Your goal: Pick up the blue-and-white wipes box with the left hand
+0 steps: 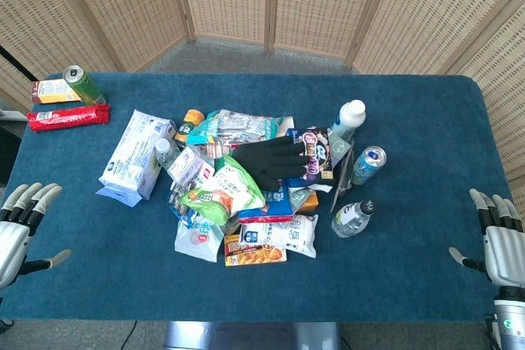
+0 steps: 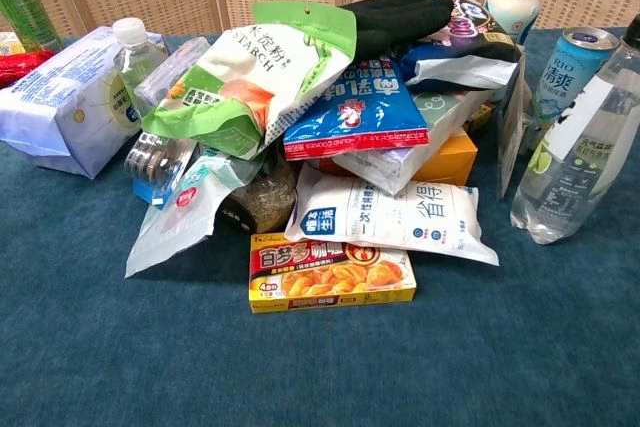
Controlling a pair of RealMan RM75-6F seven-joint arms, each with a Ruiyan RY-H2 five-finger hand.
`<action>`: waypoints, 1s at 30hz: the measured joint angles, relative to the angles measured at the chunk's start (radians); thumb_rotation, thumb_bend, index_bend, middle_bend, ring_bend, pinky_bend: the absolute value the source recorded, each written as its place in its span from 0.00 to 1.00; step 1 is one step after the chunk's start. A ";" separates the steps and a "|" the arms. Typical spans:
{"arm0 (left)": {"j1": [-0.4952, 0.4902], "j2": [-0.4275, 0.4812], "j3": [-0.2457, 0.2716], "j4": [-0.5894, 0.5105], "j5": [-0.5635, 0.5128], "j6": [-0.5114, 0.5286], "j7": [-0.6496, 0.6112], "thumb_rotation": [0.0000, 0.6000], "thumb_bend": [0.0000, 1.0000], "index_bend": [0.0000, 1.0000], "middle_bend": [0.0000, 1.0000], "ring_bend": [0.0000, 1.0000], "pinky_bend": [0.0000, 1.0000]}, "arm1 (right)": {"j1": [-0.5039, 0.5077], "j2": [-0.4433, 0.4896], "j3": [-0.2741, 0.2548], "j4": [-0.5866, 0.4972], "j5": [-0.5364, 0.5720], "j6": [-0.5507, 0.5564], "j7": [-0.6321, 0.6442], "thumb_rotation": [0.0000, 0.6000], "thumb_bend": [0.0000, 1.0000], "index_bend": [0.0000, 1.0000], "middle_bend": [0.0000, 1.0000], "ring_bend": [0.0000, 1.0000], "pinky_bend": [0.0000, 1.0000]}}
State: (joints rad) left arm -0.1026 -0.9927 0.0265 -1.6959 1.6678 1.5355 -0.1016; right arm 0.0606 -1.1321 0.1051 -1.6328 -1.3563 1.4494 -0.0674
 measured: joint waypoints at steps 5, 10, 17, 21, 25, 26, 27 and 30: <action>-0.003 -0.001 -0.001 0.009 0.003 -0.004 0.002 1.00 0.00 0.07 0.00 0.00 0.00 | 0.001 -0.001 0.000 0.002 0.002 -0.004 -0.001 1.00 0.00 0.00 0.00 0.00 0.00; -0.022 -0.015 -0.010 0.071 0.011 -0.016 0.014 1.00 0.00 0.07 0.00 0.00 0.00 | 0.004 -0.006 0.001 0.008 0.010 -0.013 -0.003 1.00 0.00 0.00 0.00 0.00 0.00; -0.113 -0.048 -0.036 0.336 0.077 -0.044 -0.020 1.00 0.00 0.01 0.00 0.00 0.00 | 0.012 -0.013 0.012 0.014 0.030 -0.024 -0.015 1.00 0.00 0.00 0.00 0.00 0.00; -0.190 -0.078 -0.041 0.547 0.141 -0.053 -0.064 1.00 0.00 0.00 0.00 0.00 0.00 | 0.018 -0.022 0.017 0.025 0.047 -0.033 -0.034 1.00 0.00 0.00 0.00 0.00 0.00; -0.273 -0.128 -0.033 0.784 0.207 -0.060 -0.118 1.00 0.00 0.00 0.00 0.00 0.00 | 0.021 -0.029 0.021 0.036 0.069 -0.046 -0.039 1.00 0.00 0.00 0.00 0.00 0.00; -0.291 -0.141 -0.030 0.835 0.218 -0.062 -0.131 1.00 0.00 0.00 0.00 0.00 0.00 | 0.021 -0.030 0.022 0.039 0.075 -0.049 -0.040 1.00 0.00 0.00 0.00 0.00 0.00; -0.309 -0.156 -0.027 0.884 0.228 -0.066 -0.143 1.00 0.00 0.00 0.00 0.00 0.00 | 0.021 -0.031 0.024 0.043 0.081 -0.052 -0.040 1.00 0.00 0.00 0.00 0.00 0.00; -0.377 -0.211 -0.010 1.036 0.260 -0.089 -0.176 1.00 0.00 0.00 0.00 0.00 0.00 | 0.022 -0.034 0.027 0.052 0.092 -0.057 -0.041 1.00 0.00 0.00 0.00 0.00 0.00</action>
State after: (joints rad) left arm -0.4791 -1.2039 0.0166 -0.6601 1.9277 1.4461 -0.2779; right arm 0.0831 -1.1661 0.1324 -1.5807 -1.2648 1.3920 -0.1086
